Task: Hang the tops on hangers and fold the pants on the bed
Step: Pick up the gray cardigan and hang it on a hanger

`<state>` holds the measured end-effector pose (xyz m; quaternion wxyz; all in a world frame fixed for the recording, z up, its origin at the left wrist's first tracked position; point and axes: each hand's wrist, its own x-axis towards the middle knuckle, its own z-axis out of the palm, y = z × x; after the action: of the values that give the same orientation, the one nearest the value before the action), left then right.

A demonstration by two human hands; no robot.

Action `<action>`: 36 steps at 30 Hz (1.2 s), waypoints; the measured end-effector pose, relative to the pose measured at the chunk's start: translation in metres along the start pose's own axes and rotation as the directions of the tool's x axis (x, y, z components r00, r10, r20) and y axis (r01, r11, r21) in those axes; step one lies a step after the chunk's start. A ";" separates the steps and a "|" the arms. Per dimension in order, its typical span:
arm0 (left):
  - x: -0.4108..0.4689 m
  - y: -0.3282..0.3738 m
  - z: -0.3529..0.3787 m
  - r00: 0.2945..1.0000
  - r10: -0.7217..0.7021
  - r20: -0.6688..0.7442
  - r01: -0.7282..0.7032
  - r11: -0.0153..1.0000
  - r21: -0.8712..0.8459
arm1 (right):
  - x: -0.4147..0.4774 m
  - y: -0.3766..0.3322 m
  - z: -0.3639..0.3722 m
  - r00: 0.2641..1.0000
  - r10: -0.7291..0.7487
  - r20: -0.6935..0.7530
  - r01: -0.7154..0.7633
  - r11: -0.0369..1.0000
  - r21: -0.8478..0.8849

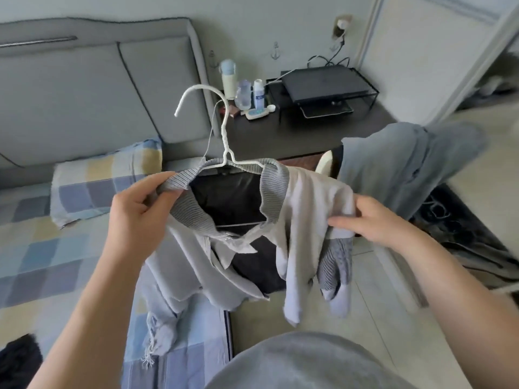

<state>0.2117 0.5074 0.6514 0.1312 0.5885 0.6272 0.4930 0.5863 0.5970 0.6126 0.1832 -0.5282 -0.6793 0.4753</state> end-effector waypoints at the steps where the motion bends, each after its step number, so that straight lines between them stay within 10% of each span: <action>1: 0.003 0.006 0.012 1.000 0.007 0.008 -0.007 1.000 -0.012 | -0.006 0.015 -0.010 0.999 0.040 -0.019 -0.041 0.998 -0.046; 5: 0.011 0.031 0.062 0.995 0.043 0.092 -0.044 0.999 0.009 | -0.022 0.063 -0.067 0.943 0.015 -0.332 -0.062 0.989 -0.132; 10: 0.012 0.065 0.125 0.983 0.086 0.163 -0.096 0.994 0.054 | -0.043 0.110 -0.145 0.827 0.032 -0.561 0.098 0.975 0.200; 21: -0.001 0.169 0.292 0.944 0.225 0.240 -0.197 0.971 -0.136 | -0.084 0.160 -0.241 0.967 -0.068 -0.247 0.080 0.996 0.037; 27: 0.013 0.203 0.362 0.892 0.275 0.359 -0.223 0.958 -0.180 | -0.122 0.182 -0.290 0.929 -0.050 -0.367 0.122 0.977 0.175; 36: 0.059 0.264 0.475 0.772 0.393 0.499 -0.305 0.919 -0.252 | -0.142 0.190 -0.337 0.482 -0.266 -0.834 0.234 0.957 -0.171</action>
<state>0.7098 0.7317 0.6520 0.2540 0.7972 0.4034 0.3703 0.9956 0.6204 0.6511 0.5490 -0.5909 -0.5801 0.1135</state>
